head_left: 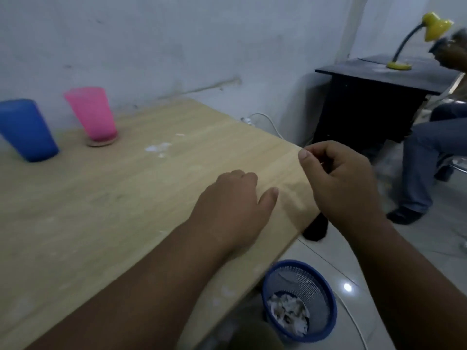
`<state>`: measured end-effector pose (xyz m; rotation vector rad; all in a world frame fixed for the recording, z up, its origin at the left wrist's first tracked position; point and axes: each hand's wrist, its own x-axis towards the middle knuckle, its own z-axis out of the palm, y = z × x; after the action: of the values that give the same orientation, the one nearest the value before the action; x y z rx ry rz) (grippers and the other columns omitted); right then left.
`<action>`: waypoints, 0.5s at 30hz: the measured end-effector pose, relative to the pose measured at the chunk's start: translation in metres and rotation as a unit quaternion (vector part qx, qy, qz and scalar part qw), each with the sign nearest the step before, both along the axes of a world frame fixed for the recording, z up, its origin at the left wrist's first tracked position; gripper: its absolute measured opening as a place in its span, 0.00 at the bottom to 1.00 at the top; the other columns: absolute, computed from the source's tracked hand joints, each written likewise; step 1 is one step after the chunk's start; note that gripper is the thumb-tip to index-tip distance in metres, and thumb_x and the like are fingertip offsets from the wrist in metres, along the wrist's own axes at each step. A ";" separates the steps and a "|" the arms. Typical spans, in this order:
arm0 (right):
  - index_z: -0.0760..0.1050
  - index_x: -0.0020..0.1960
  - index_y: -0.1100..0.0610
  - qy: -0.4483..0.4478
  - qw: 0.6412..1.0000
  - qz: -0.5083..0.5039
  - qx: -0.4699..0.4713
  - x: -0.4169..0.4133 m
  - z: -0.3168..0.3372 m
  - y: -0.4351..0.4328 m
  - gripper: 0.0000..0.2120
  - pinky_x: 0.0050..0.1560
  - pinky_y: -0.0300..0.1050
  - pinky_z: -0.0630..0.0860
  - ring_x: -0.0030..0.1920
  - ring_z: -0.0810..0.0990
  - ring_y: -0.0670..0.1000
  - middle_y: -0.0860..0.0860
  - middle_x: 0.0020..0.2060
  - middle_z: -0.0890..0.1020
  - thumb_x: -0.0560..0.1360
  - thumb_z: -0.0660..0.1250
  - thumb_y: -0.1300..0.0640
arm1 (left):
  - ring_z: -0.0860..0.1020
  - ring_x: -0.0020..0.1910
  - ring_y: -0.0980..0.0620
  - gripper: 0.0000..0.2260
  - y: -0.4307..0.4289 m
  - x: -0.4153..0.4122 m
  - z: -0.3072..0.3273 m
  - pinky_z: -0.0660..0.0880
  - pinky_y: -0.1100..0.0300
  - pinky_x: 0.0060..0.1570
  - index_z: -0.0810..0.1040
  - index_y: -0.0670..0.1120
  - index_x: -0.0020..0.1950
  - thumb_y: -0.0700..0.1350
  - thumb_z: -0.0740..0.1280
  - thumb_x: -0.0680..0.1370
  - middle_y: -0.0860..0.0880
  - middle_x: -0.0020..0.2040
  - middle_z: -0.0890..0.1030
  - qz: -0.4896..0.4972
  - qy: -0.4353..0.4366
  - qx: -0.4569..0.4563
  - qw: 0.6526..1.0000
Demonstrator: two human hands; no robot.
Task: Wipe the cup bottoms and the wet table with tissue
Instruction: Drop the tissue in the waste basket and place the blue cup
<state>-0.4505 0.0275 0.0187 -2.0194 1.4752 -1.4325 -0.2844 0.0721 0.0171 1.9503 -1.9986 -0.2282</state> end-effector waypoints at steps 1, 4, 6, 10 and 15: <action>0.78 0.47 0.49 0.017 1.000 0.023 0.012 0.015 0.007 0.001 0.05 0.36 0.34 0.71 0.37 0.78 0.43 0.43 0.37 0.79 0.78 0.65 0.49 | 0.73 0.66 0.48 0.25 0.005 0.015 0.004 0.72 0.49 0.63 0.73 0.49 0.69 0.65 0.54 0.82 0.49 0.68 0.76 0.012 0.004 0.007 1.000; 0.79 0.45 0.47 0.054 0.994 0.086 0.027 0.064 0.024 0.006 0.05 0.36 0.36 0.72 0.35 0.78 0.43 0.43 0.34 0.80 0.77 0.66 0.49 | 0.71 0.69 0.49 0.27 0.023 0.070 0.015 0.71 0.48 0.65 0.72 0.50 0.72 0.66 0.54 0.81 0.50 0.70 0.75 0.053 0.001 -0.002 0.999; 0.80 0.44 0.49 0.074 0.988 0.128 0.040 0.104 0.028 0.008 0.05 0.34 0.32 0.70 0.34 0.77 0.42 0.44 0.32 0.80 0.76 0.68 0.49 | 0.70 0.71 0.49 0.28 0.038 0.111 0.019 0.70 0.48 0.66 0.71 0.50 0.73 0.66 0.54 0.81 0.50 0.71 0.74 0.091 0.002 -0.007 0.996; 0.81 0.47 0.49 0.140 0.965 0.213 0.067 0.190 0.026 0.016 0.07 0.39 0.33 0.72 0.39 0.79 0.40 0.44 0.37 0.82 0.75 0.68 0.48 | 0.69 0.72 0.50 0.28 0.070 0.187 0.024 0.70 0.50 0.67 0.68 0.51 0.76 0.65 0.55 0.81 0.51 0.74 0.72 0.165 0.005 -0.014 0.986; 0.79 0.57 0.49 0.215 0.928 0.294 0.079 0.292 0.017 0.037 0.13 0.49 0.37 0.72 0.48 0.78 0.43 0.44 0.48 0.80 0.75 0.67 0.45 | 0.66 0.75 0.50 0.29 0.118 0.273 0.022 0.67 0.50 0.71 0.65 0.51 0.79 0.64 0.56 0.82 0.51 0.78 0.68 0.265 0.028 -0.022 0.964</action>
<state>-0.1583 0.0646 0.0355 -2.4735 0.9254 -0.6391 -0.0116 0.1904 0.0386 2.3292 -1.3626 -0.1010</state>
